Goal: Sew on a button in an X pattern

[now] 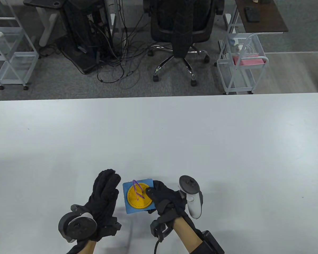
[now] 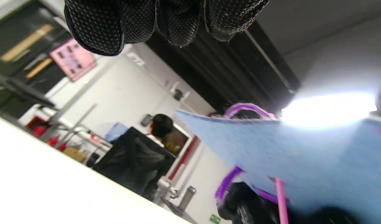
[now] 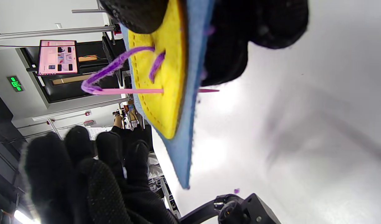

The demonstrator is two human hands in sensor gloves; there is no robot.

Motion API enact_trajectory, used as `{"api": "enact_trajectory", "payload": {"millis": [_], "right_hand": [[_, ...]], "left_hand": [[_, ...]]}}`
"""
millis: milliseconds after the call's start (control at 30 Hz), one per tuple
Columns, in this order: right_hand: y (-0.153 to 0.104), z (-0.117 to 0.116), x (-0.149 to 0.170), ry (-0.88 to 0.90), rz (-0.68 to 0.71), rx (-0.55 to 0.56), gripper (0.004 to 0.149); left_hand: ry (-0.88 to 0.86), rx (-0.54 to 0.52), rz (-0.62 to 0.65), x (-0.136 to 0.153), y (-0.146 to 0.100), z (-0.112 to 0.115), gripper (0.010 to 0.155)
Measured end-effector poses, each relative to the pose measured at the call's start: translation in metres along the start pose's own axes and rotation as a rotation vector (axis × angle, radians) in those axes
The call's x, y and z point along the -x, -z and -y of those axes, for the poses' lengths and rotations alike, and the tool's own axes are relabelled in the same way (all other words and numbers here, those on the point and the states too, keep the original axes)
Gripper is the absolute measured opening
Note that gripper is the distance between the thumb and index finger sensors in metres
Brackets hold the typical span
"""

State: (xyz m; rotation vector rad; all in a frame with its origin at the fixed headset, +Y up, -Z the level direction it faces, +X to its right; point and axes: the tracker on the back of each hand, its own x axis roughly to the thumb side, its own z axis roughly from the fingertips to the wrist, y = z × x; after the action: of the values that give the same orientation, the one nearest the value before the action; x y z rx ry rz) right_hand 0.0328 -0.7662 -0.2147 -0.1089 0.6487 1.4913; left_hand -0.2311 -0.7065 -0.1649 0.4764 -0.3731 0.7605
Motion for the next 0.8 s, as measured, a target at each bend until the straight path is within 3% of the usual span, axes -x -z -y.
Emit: {"api": "enact_trajectory", "payload": {"millis": [100,267,433,633,800], "right_hand": [[-0.001,0.001,-0.006,0.014,0.015,-0.012,0.045],[-0.004,0.004,-0.021,0.012,0.056,-0.024,0.046],[-0.008,0.003,-0.027,0.023,0.075,-0.042,0.046],[-0.012,-0.002,-0.033,0.028,0.109,-0.054,0.046],[-0.015,-0.002,-0.035,0.014,0.127,-0.035,0.046]], "left_hand": [[-0.138,0.038,-0.131,0.012,0.0,0.001,0.055],[-0.563,0.167,-0.324,0.031,-0.001,0.016,0.057],[-0.933,0.338,-0.325,0.034,0.0,0.038,0.056],[-0.895,0.502,-0.232,0.027,0.001,0.052,0.06],[-0.741,0.454,-0.148,0.019,0.003,0.052,0.067]]}}
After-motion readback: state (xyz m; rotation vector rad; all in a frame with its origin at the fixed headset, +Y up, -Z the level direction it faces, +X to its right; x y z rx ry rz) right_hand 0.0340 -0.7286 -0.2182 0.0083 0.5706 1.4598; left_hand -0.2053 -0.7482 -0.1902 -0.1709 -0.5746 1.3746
